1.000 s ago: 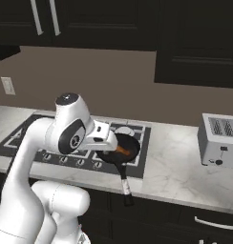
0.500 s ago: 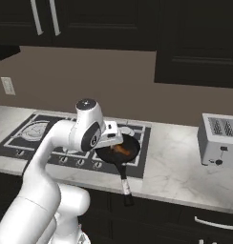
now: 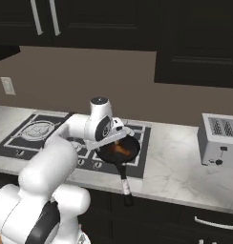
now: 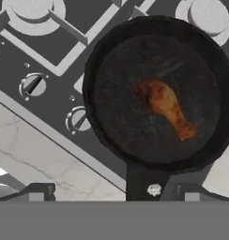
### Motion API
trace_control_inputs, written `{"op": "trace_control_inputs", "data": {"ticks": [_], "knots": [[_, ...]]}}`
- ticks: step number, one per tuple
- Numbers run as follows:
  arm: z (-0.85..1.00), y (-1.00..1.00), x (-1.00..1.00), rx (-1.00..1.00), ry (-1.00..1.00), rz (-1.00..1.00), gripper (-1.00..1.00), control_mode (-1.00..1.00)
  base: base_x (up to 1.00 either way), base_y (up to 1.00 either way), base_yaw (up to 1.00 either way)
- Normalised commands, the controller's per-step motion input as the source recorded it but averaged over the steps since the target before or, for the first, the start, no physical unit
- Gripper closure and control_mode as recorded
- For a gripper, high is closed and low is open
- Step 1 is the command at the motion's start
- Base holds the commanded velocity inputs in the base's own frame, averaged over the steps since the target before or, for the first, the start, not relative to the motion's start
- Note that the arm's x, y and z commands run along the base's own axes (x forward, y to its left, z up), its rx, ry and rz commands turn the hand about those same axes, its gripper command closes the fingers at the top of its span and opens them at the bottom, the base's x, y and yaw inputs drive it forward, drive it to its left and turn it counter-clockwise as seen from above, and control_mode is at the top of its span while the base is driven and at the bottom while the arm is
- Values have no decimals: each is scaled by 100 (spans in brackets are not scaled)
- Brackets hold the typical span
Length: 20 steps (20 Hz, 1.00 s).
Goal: Take the chicken drumsticks from the pan and place one on each plate on the dining counter.
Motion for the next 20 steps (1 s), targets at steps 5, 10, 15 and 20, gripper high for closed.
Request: {"op": "trace_control_inputs", "data": {"ticks": [5,10,15,20], "knots": [[-53,-6,61,-5,2,18,-100,-100,0,0,0],[-56,-24,40,-3,0,14,-100,-100,0,0,0],[-50,-20,32,-3,0,13,-100,-100,0,0,0],[-40,0,20,-9,-2,12,-100,-100,0,0,0]]}}
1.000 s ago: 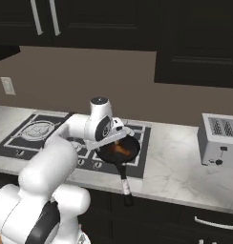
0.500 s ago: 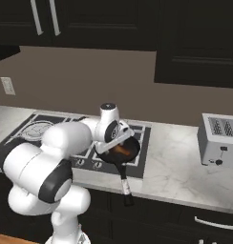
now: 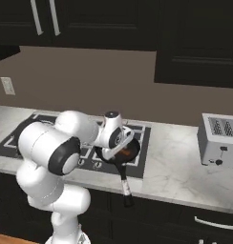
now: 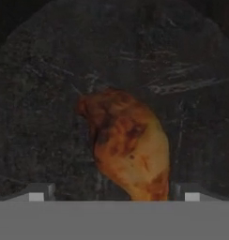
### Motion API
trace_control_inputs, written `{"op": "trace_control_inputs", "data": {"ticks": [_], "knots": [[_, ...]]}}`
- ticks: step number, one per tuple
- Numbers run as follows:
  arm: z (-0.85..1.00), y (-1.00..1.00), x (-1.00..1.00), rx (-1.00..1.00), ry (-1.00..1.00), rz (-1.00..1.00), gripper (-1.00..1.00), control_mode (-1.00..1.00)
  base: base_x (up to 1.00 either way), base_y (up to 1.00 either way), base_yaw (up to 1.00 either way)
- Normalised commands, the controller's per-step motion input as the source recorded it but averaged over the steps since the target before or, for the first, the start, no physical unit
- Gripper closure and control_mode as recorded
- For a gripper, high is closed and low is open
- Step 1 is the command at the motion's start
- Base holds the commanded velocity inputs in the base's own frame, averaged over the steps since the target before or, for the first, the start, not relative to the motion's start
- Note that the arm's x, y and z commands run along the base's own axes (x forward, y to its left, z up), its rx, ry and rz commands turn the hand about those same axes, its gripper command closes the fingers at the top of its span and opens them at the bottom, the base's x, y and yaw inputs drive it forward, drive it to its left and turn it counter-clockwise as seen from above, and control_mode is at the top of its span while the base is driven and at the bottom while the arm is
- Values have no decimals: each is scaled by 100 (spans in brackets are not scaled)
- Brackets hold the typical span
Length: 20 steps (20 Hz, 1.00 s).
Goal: Take the chicken drumsticks from the pan and place one on each plate on the dining counter.
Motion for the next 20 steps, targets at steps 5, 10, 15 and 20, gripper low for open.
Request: {"op": "trace_control_inputs", "data": {"ticks": [5,10,15,20], "knots": [[-36,0,27,-8,-4,12,-100,-100,0,0,0],[-35,-3,36,-1,-8,13,-100,-100,0,0,0],[-50,0,36,-7,-2,11,100,-100,0,0,0],[-48,0,0,-9,-7,10,100,-100,0,0,0]]}}
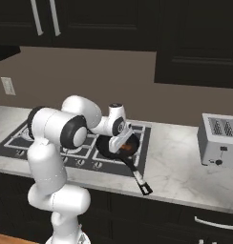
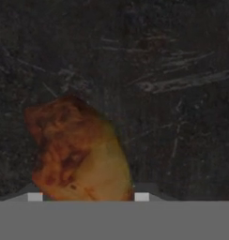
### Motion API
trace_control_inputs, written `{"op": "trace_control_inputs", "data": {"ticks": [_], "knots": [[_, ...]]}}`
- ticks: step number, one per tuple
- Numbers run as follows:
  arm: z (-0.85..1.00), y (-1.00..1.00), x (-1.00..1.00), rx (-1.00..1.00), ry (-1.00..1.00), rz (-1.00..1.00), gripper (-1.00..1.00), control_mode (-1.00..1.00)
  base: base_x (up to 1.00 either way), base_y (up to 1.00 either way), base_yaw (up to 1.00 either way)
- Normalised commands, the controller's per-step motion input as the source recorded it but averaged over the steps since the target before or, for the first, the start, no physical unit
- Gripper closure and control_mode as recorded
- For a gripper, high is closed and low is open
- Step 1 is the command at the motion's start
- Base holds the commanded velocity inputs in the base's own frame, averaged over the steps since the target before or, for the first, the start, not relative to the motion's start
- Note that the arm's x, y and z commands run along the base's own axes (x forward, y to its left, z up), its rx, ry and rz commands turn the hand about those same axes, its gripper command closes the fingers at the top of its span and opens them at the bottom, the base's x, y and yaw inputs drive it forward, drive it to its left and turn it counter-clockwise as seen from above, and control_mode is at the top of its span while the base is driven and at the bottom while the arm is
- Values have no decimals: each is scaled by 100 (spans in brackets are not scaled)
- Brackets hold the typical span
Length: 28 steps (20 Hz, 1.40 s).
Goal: Take the chicken drumsticks from the pan and place one on each plate on the dining counter.
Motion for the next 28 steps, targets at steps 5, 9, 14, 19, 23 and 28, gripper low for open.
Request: {"op": "trace_control_inputs", "data": {"ticks": [5,9,14,19,23,28], "knots": [[-24,0,-27,-8,-26,7,100,-100,0,0,0],[-14,0,-36,-4,-32,2,100,-100,0,0,0],[-9,0,-18,-1,-24,1,100,-100,0,0,0],[14,-5,7,1,-14,0,100,-100,0,0,0],[82,-12,9,6,-4,1,100,-100,0,0,0],[100,-4,-22,6,4,1,100,-100,0,0,0]]}}
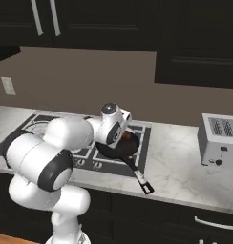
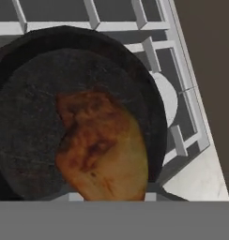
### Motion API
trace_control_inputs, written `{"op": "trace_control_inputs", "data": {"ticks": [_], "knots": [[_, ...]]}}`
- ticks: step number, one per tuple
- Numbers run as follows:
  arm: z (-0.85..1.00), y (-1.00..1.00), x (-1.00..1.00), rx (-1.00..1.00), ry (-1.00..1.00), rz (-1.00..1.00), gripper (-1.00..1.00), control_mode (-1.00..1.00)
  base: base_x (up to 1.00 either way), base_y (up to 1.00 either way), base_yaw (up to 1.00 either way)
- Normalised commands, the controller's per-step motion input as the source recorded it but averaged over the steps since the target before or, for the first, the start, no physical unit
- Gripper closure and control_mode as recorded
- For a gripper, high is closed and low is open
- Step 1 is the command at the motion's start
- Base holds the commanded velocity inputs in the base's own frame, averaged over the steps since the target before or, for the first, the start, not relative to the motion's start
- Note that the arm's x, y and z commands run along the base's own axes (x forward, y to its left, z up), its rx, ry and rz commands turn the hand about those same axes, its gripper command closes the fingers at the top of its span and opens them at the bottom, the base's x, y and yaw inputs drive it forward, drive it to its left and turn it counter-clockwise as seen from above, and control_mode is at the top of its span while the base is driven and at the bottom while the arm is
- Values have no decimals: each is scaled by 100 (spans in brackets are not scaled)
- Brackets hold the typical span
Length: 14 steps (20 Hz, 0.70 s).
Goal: Take the chicken drumsticks from the pan and place one on each plate on the dining counter.
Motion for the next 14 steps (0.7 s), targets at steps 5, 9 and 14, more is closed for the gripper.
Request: {"op": "trace_control_inputs", "data": {"ticks": [5,9,14], "knots": [[100,2,-70,0,10,11,100,-100,0,0,0],[79,52,-94,-3,10,4,100,-100,0,0,0],[18,78,-100,-8,-21,-8,100,-100,0,0,0]]}}
